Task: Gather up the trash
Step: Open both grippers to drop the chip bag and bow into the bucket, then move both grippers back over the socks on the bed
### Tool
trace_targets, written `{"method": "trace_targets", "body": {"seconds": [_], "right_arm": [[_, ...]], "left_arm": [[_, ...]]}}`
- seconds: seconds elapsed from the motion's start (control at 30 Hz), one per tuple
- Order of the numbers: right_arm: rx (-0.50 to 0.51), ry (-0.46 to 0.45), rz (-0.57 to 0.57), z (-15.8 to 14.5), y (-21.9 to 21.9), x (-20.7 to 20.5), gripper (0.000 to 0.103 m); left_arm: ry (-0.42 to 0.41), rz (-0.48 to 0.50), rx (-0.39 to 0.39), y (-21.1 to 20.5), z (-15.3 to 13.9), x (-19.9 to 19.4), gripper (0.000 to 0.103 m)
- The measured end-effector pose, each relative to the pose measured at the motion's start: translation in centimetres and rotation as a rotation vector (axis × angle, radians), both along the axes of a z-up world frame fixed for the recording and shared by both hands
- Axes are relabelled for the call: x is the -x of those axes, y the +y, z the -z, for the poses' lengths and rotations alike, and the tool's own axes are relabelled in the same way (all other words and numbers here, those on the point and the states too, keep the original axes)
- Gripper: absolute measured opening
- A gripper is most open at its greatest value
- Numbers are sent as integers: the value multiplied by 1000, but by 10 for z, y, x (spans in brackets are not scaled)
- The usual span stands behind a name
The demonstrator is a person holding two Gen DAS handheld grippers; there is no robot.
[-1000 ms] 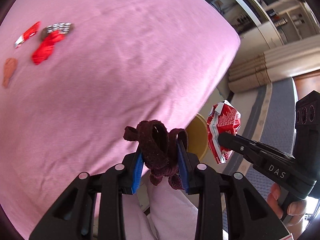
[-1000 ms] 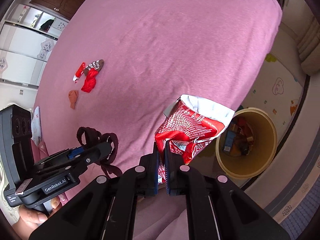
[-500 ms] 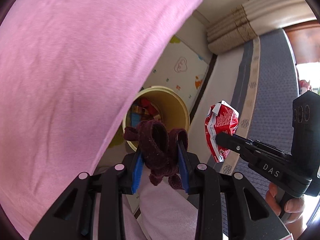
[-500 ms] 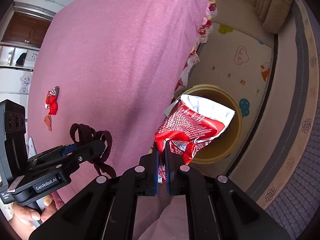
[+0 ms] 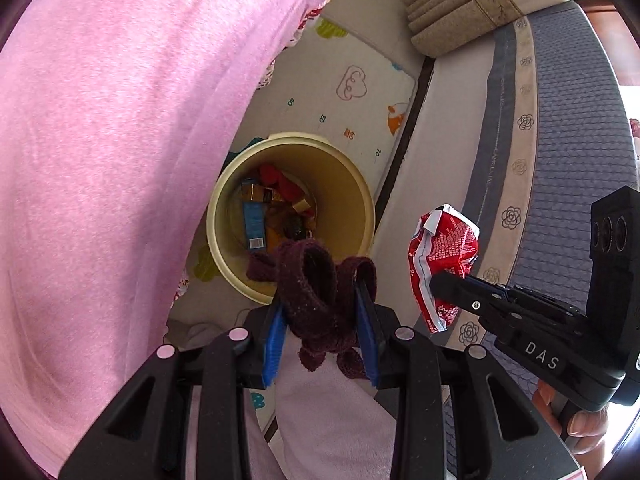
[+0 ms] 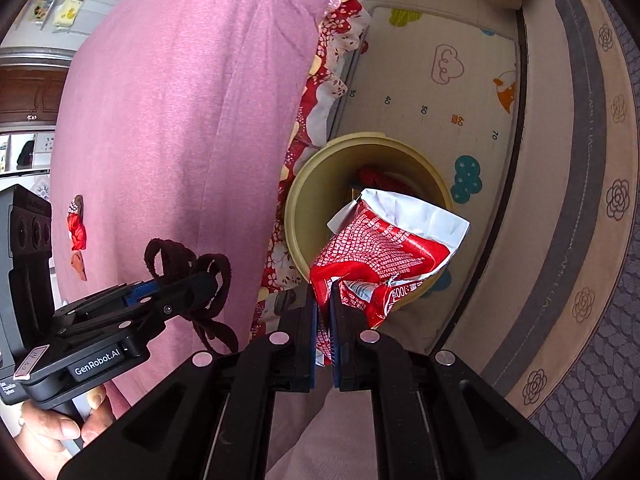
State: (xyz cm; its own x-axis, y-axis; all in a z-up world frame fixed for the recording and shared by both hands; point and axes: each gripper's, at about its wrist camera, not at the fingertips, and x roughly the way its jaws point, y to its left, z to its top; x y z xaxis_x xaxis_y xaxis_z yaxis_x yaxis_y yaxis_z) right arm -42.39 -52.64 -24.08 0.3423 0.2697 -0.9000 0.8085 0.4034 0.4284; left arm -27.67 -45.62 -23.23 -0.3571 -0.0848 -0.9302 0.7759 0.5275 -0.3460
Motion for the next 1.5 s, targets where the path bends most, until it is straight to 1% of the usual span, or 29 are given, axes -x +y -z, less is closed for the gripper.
{"method": "trace_targets", "body": {"seconds": [0.17, 0.27, 0.3, 0.33, 0.37, 0.4, 0.43, 0.47, 0.5, 0.63, 0.7, 0.97, 1.27, 1.5], "right_arm": [[-10, 6, -12, 9, -6, 2, 6], [-15, 8, -23, 13, -8, 3, 6], [-18, 9, -27, 14, -9, 3, 8], [-17, 12, -29, 14, -9, 3, 9], [-18, 17, -32, 15, -9, 3, 9], [-25, 21, -39, 16, -9, 3, 15], [-28, 27, -45, 18, -9, 4, 25], [-26, 34, -44, 19, -9, 5, 30], [-25, 36, -42, 19, -9, 6, 33], [-24, 51, -30, 22, -10, 13, 33], [-30, 52, -14, 23, -12, 16, 33], [-21, 56, 9, 16, -12, 19, 33], [27, 55, -20, -7, -9, 3, 33], [72, 24, -85, -39, 2, -34, 33]], "left_arm": [[-13, 10, -15, -11, 11, 4, 33], [-11, -1, -22, -13, 15, 3, 34], [-5, -3, -23, -13, 17, 4, 35], [-2, -4, -24, -13, 18, 4, 38], [-2, -2, -32, -13, 20, 5, 45], [-7, 2, -45, -12, 22, 5, 50], [-13, 7, -54, -13, 23, 7, 59], [-26, 18, -64, -12, 25, 9, 64], [-32, 28, -70, -12, 27, 10, 65], [-8, 31, -92, -7, 35, 12, 67], [-9, 30, -94, -7, 35, 12, 68], [3, 28, -69, -9, 30, 11, 68], [1, -13, -13, 1, 7, -5, 68], [-13, -86, 40, 26, -21, -33, 68]]}}
